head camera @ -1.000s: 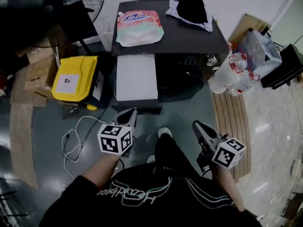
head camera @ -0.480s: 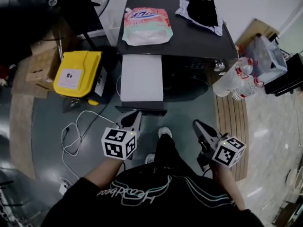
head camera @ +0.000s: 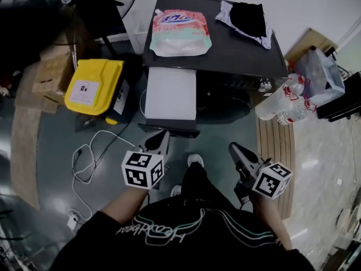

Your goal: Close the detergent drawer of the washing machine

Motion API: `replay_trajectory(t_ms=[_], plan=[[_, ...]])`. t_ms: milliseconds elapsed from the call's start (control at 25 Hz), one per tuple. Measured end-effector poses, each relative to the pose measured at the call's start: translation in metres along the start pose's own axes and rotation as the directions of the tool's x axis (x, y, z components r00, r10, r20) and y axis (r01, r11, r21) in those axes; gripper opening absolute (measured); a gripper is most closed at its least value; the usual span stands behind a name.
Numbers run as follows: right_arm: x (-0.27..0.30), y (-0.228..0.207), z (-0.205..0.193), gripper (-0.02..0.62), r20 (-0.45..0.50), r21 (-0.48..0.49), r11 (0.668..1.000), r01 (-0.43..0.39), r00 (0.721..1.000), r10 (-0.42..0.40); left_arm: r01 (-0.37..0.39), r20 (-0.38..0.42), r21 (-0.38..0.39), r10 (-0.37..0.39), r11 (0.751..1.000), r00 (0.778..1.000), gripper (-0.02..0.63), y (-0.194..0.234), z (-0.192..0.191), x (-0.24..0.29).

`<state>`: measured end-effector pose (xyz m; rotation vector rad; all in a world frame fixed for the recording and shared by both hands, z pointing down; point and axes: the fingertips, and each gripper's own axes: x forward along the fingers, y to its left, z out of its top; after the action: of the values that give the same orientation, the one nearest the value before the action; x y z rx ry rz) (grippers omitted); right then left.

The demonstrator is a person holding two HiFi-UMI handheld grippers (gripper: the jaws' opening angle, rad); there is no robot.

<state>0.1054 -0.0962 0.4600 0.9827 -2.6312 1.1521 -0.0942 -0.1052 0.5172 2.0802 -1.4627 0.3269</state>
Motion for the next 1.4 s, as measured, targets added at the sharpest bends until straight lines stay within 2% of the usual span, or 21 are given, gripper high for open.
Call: replay_trajectory(t_ms=[440, 1400], plan=[[0.021, -0.008, 0.018, 0.026, -0.027, -0.009, 0.999, -0.033, 0.999, 0.033, -0.006, 0.001, 0.024, 0.006, 1.0, 1.0, 0.021, 0.0, 0.003, 0.004], [0.034, -0.013, 0.031, 0.026, -0.056, -0.02, 0.997, -0.068, 0.996, 0.067, -0.039, 0.007, -0.033, 0.039, 0.999, 0.999, 0.021, 0.004, 0.007, 0.011]])
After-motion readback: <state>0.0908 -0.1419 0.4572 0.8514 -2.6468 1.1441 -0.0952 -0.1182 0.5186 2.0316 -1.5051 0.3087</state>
